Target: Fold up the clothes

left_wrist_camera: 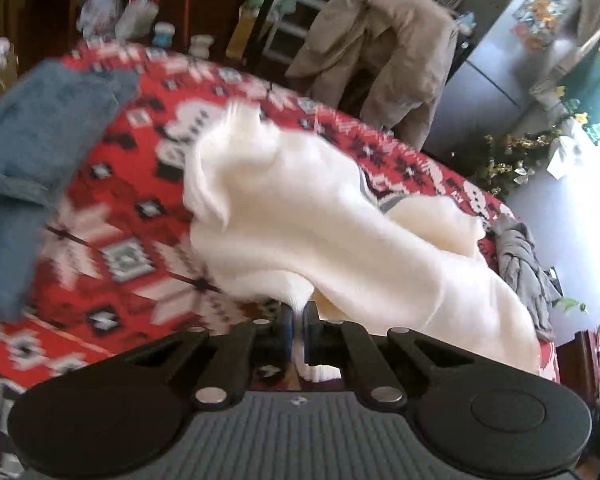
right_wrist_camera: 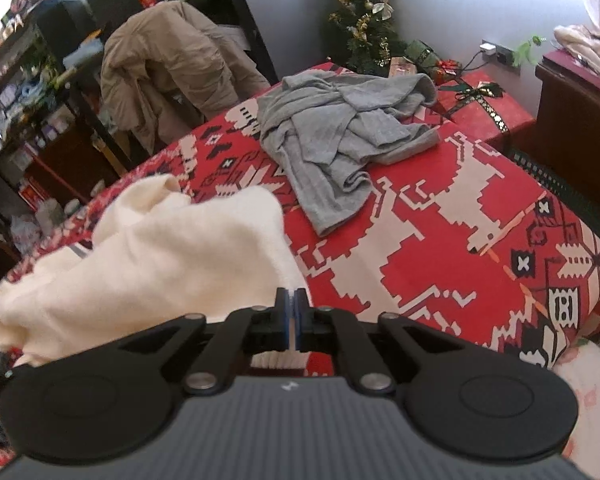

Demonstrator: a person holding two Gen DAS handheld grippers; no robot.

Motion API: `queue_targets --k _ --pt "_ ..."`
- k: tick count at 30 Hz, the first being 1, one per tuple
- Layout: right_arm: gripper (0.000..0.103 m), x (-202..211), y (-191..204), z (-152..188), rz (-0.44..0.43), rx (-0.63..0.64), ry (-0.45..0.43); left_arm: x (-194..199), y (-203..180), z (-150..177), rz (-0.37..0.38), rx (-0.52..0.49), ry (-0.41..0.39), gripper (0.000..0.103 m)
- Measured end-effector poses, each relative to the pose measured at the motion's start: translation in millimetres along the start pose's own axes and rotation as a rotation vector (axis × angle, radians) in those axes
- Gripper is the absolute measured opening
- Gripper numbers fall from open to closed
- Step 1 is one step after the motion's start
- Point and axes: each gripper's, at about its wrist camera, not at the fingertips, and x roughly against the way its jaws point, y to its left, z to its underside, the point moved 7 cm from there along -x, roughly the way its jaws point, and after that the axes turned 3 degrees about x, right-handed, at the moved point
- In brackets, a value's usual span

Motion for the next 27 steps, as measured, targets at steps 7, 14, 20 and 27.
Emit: queue_targets --k 7,14,20,27 --pt "0.001 -3.2 -6.8 12.5 -0.005 0.043 0.063 2.5 23.1 20.7 -0.017 -0.029 0.068 0.013" --pt "0.036 -2.8 16.2 48.8 -0.071 0.134 0.107 -0.6 26.9 38.6 -0.077 -0.094 0.050 0.034" --pt "0.058 1.1 34.9 66.0 -0.111 0.210 0.111 11.7 32.5 48.4 -0.048 -0.079 0.040 0.050" --pt "0.099 15.0 48.0 68.0 -0.099 0.278 0.020 19.5 36.1 60.0 -0.098 -0.154 -0.027 0.065"
